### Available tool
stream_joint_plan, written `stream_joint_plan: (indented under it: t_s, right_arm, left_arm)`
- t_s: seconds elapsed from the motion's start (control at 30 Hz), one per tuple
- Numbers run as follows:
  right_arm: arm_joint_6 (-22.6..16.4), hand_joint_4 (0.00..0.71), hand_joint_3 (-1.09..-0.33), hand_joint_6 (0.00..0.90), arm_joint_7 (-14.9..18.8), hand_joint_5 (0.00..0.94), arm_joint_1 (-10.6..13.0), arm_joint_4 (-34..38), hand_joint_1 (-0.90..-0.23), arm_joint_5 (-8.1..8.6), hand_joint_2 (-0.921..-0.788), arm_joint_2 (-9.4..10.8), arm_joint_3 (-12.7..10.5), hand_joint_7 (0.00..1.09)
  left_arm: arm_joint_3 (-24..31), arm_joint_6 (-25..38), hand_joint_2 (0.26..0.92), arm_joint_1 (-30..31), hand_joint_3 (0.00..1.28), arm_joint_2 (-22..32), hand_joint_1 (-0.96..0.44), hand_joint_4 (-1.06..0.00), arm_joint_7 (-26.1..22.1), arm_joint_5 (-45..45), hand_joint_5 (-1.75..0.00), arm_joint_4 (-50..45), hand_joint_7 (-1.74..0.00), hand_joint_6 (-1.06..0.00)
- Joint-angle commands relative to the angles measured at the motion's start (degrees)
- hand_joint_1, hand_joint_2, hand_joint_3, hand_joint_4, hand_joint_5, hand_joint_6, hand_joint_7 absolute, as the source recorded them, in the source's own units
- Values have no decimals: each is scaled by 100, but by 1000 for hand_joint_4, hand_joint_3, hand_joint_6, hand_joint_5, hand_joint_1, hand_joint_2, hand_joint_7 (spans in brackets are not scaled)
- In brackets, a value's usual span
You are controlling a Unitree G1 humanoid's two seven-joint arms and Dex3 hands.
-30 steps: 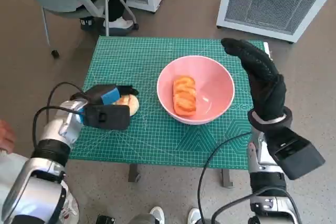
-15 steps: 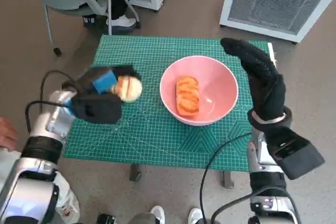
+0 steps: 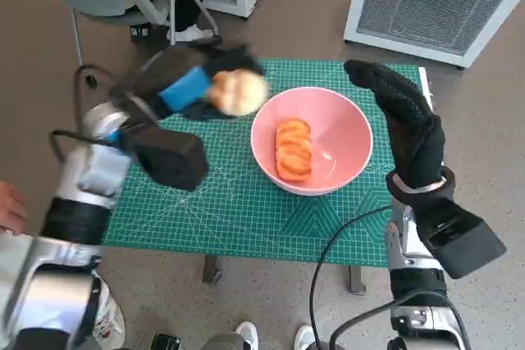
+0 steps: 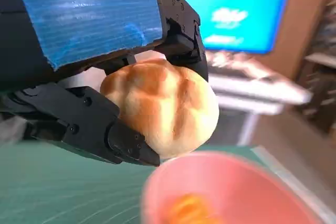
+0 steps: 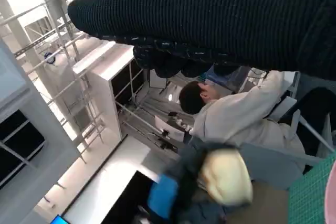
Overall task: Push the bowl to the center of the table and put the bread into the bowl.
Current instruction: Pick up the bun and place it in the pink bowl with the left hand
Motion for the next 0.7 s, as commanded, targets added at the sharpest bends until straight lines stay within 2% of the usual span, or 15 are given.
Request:
stream_joint_plan:
  t_s: [0.03, 0.33, 0.5, 0.7]
  right_arm:
    - [18, 138, -811, -1, 65, 372, 18, 69, -578, 51, -921, -18, -3, 760]
    - [11, 133, -803, -1, 146, 387, 22, 75, -584, 147, -921, -49, -39, 759]
    - [25, 130, -799, -1, 157, 392, 42, 57, -586, 190, -921, -40, -48, 758]
    - [54, 128, -797, -1, 147, 395, 88, -14, -586, 225, -921, -24, -46, 758]
  left_arm:
    - [-235, -189, 921, -331, 73, -377, 0, -648, 67, 107, -1162, 341, -1193, -649]
    - [-650, -421, 920, -878, 114, -1000, -2, -580, 360, 455, -1222, 1477, -1235, -626]
    - [-817, -551, 920, -1098, 118, -1285, -2, -570, 491, 579, -1277, 2131, -1192, -627]
    - [-892, -473, 920, -1288, 129, -1618, -2, -574, 374, 513, -1262, 2908, -1231, -598]
